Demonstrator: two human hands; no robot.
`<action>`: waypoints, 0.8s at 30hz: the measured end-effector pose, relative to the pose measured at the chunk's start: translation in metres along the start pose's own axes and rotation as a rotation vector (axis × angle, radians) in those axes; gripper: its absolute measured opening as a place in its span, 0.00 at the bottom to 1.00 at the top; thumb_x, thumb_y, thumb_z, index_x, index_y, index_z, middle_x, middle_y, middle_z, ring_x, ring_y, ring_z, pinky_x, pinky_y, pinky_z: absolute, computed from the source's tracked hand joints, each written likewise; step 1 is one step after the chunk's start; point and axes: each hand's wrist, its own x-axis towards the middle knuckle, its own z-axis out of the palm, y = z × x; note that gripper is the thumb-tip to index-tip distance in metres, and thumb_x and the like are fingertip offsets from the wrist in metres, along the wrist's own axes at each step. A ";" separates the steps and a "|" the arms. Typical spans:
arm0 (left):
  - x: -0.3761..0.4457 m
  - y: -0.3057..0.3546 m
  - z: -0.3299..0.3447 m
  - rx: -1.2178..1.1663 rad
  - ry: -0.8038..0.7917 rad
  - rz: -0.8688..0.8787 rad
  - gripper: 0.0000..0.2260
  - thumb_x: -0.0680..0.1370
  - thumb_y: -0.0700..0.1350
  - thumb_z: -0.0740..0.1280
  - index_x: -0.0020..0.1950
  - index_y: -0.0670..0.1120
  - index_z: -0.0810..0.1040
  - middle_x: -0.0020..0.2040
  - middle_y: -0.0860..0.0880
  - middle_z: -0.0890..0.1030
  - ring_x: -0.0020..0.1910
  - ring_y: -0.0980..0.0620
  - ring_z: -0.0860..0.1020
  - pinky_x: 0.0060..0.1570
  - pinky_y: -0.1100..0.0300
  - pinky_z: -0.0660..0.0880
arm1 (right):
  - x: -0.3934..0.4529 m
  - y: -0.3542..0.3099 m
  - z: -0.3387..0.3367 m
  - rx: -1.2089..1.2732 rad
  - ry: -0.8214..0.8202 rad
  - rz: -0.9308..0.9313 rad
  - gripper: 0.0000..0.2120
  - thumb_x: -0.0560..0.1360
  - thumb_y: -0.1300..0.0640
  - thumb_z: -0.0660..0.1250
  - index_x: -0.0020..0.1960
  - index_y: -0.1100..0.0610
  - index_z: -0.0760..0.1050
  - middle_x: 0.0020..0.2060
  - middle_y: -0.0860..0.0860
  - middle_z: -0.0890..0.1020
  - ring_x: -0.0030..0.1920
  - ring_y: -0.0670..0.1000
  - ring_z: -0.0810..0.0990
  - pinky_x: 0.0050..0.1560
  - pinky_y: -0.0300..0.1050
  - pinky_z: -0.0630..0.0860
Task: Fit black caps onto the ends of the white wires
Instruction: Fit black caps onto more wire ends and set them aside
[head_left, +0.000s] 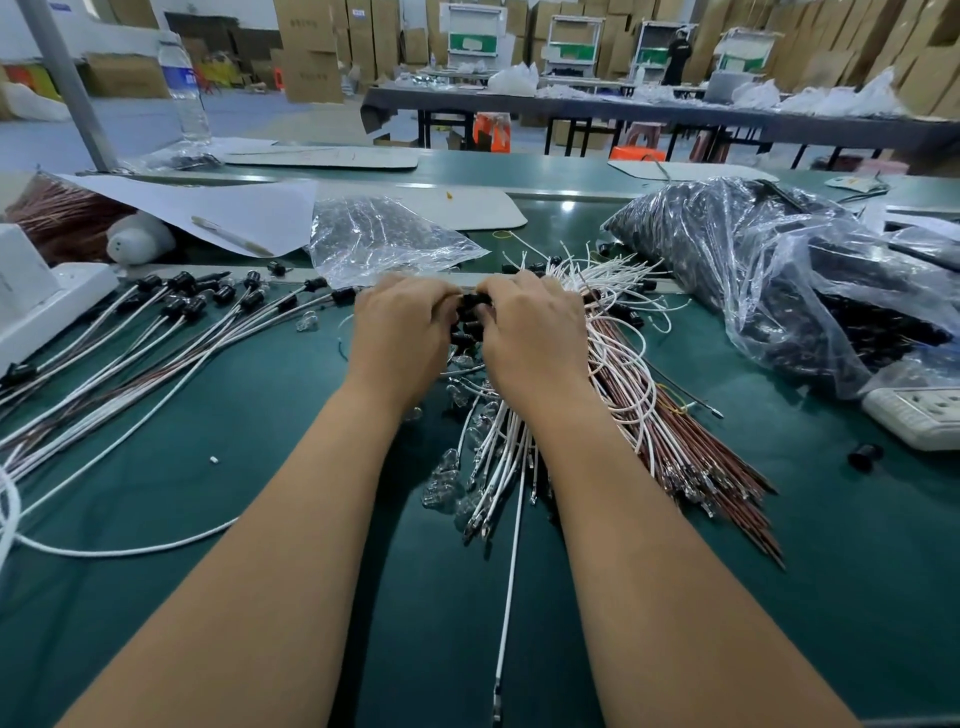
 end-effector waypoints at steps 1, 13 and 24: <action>0.000 -0.003 -0.001 0.034 0.036 -0.028 0.10 0.81 0.42 0.61 0.51 0.45 0.83 0.45 0.47 0.84 0.49 0.44 0.76 0.55 0.48 0.69 | 0.000 0.001 -0.001 -0.032 0.023 0.033 0.09 0.79 0.59 0.59 0.57 0.55 0.75 0.50 0.51 0.79 0.50 0.53 0.71 0.51 0.47 0.61; -0.003 0.006 0.007 0.128 -0.044 0.135 0.30 0.71 0.28 0.57 0.71 0.46 0.70 0.65 0.46 0.77 0.65 0.44 0.71 0.64 0.51 0.63 | -0.003 -0.004 -0.001 0.125 -0.046 0.080 0.11 0.79 0.65 0.57 0.58 0.57 0.73 0.43 0.52 0.81 0.39 0.54 0.77 0.35 0.44 0.65; 0.001 -0.025 -0.007 0.000 0.135 -0.209 0.24 0.68 0.23 0.55 0.56 0.39 0.81 0.42 0.44 0.79 0.48 0.42 0.76 0.46 0.52 0.71 | -0.003 0.000 0.000 0.129 -0.063 0.047 0.04 0.80 0.61 0.60 0.51 0.58 0.73 0.38 0.50 0.77 0.38 0.51 0.74 0.30 0.40 0.62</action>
